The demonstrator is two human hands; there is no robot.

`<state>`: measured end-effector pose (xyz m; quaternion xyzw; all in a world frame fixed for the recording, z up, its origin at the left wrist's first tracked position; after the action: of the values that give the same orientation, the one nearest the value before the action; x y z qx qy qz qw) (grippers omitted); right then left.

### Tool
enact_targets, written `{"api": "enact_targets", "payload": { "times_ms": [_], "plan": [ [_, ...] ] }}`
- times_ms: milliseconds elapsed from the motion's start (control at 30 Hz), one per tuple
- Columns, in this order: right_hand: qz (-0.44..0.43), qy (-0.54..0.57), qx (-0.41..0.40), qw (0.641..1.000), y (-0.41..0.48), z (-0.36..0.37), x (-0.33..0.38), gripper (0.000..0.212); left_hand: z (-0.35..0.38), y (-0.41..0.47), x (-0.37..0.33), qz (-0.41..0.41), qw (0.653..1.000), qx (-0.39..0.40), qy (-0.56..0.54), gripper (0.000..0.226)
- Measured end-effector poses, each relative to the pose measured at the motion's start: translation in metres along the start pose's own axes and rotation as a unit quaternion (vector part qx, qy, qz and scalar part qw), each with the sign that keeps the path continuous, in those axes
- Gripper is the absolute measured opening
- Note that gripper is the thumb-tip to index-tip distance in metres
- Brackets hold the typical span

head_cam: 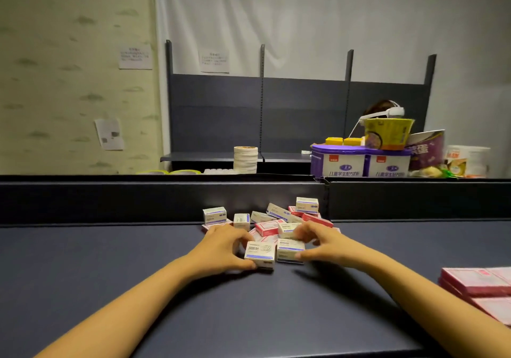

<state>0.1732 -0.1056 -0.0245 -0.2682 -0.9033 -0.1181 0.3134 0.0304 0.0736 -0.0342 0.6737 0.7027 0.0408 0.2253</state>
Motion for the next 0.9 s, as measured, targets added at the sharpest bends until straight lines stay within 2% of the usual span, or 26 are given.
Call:
{"api": "enact_targets", "payload": {
  "times_ms": [133,267,433,567,700,900],
  "plan": [
    [0.013,-0.022,-0.007,1.0,0.005,0.007,0.001,0.035,-0.001,-0.001,0.008,-0.026,0.999,-0.02,-0.02,0.059],
    [0.011,-0.07,-0.003,0.998,0.0,0.009,0.005,0.041,-0.008,-0.003,0.002,-0.024,0.999,-0.043,0.002,0.052],
    [-0.004,-0.075,-0.053,0.996,-0.022,-0.024,0.009,0.046,-0.02,-0.007,-0.014,-0.004,0.995,-0.097,0.002,0.067],
    [-0.003,-0.046,-0.034,0.998,-0.047,-0.059,0.008,0.045,-0.029,0.001,-0.047,0.027,0.992,-0.119,0.016,0.069],
    [0.002,-0.035,-0.014,0.999,-0.076,-0.094,-0.008,0.042,-0.018,0.022,-0.087,0.008,0.993,-0.092,-0.078,0.04],
    [-0.008,0.004,-0.008,1.0,-0.123,-0.157,-0.061,0.039,0.01,0.057,-0.172,0.016,0.991,-0.071,-0.115,0.034]
  ]
}}
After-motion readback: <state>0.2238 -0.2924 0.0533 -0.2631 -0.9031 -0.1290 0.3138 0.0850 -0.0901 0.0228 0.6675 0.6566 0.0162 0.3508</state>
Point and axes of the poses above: each hand's wrist, its own y-axis towards the middle knuckle, its own z-axis out of the palm, x = y × z, the point moved 3 cm from there along y, towards the middle knuckle, and after that the axes turned 6 degrees about z, right-handed, at the moved point
